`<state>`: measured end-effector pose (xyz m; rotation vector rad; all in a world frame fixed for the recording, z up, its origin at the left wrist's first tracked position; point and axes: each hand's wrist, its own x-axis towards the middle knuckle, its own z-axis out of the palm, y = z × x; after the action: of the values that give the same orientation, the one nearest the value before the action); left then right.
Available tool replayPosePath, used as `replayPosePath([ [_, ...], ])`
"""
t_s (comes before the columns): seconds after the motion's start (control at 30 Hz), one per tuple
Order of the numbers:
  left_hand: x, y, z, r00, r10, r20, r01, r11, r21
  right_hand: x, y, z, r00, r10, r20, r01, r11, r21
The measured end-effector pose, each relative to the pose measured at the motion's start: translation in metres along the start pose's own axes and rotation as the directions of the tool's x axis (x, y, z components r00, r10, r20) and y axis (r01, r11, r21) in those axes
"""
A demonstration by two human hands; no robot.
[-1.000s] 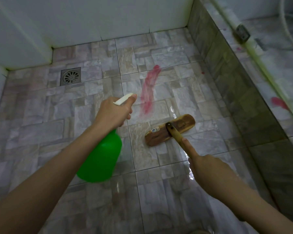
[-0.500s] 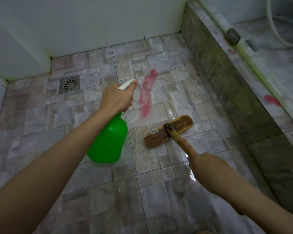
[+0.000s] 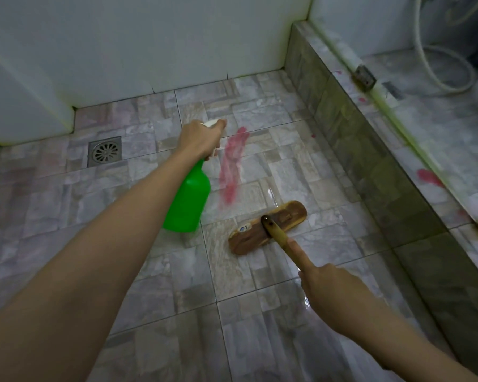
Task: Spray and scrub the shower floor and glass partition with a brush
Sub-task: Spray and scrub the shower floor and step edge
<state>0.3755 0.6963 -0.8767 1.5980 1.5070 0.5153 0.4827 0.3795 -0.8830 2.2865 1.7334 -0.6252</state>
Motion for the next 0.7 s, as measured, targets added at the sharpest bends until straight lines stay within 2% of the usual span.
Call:
replayPosePath([
  [0.17,0.015,0.009,0.007,1.000,0.003,-0.011,-0.004,0.999,-0.038,-0.001,0.001,0.001,1.000,0.001,-0.010,-0.001,1.000,0.010],
  [0.37,0.028,0.013,0.007,0.999,-0.014,-0.043,0.016,0.999,0.048,0.003,0.003,0.007,0.999,0.037,0.004,-0.037,0.999,-0.025],
  [0.5,0.026,0.012,0.011,1.000,-0.009,0.014,0.009,0.999,0.050,0.003,0.004,0.007,0.999,0.044,0.008,-0.044,0.999,-0.025],
  [0.6,0.020,0.013,0.011,1.000,-0.007,-0.005,0.007,0.998,0.063,0.003,0.004,0.003,0.999,0.034,0.008,-0.034,0.999,-0.034],
  [0.7,0.004,0.013,0.009,1.000,-0.012,0.029,0.011,0.999,0.044,0.002,0.006,0.003,1.000,0.005,0.017,-0.005,1.000,0.015],
])
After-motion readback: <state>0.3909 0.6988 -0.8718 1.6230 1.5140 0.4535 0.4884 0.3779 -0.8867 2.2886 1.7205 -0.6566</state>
